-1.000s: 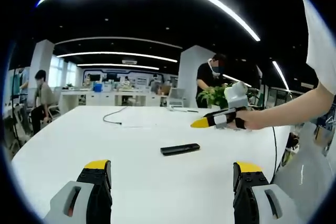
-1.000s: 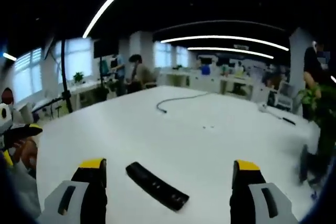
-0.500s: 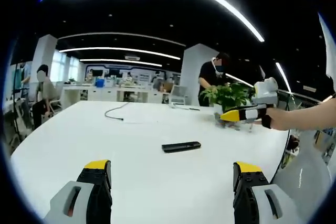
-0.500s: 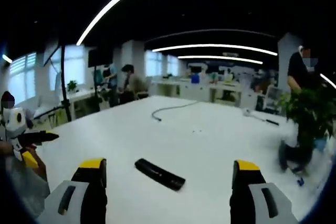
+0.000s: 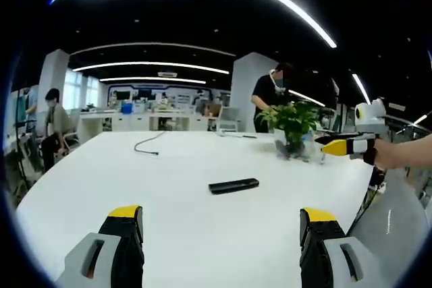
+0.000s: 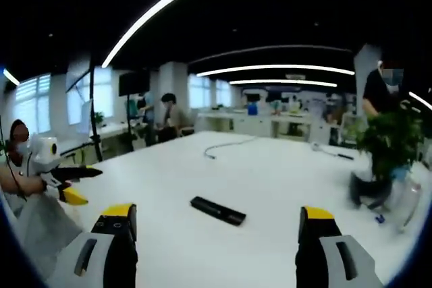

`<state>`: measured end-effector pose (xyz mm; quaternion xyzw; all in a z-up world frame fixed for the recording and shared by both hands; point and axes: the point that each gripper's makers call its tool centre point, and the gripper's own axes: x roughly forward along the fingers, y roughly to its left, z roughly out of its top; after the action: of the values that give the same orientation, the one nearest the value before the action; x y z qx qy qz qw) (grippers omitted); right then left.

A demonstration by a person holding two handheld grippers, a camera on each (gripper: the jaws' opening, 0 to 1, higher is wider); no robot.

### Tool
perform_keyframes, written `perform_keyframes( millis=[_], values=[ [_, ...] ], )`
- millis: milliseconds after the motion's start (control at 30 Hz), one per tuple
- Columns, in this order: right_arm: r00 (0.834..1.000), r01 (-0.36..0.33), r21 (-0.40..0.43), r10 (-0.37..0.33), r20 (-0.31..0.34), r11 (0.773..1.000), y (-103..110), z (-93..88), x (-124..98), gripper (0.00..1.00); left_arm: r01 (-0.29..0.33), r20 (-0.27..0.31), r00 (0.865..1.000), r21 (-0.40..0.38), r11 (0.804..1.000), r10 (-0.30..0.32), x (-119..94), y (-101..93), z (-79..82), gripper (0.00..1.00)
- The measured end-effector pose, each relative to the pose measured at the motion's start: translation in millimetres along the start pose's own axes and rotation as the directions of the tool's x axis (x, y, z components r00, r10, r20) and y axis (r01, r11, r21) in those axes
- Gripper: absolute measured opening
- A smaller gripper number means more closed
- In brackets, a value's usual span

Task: Press the specified remote control buttons in sequence, fully releasing each button before pressing the next.

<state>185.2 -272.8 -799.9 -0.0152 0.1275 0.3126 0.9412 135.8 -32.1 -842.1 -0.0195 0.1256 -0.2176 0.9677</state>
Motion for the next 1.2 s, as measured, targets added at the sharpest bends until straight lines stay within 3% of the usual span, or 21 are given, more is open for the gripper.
perform_keyframes(
  millis=[600,667,933,1200],
  values=[
    [0.995,0.094,0.014,-0.093,-0.044,0.995,-8.3,-33.2,-53.2,0.99,-0.005,-0.023,1.0,0.009,1.0,0.005,-1.0,-0.3,-4.1,1.0],
    [0.993,0.101,-0.001,-0.101,-0.065,0.995,-10.0,-37.1,-55.1,0.99,-0.003,-0.022,1.0,0.011,1.0,0.003,-0.7,-0.6,-4.0,1.0],
    [0.991,0.133,0.032,-0.132,-0.029,0.991,-24.3,-39.9,-58.4,0.99,-0.013,-0.018,1.0,0.015,1.0,0.013,-1.9,1.6,-3.8,1.0],
    [0.987,0.153,-0.01,-0.153,-0.053,0.988,-29.9,-44.8,-57.5,0.94,0.005,-0.038,0.999,0.038,0.999,-0.004,0.1,-2.2,-7.6,1.0]
  ],
)
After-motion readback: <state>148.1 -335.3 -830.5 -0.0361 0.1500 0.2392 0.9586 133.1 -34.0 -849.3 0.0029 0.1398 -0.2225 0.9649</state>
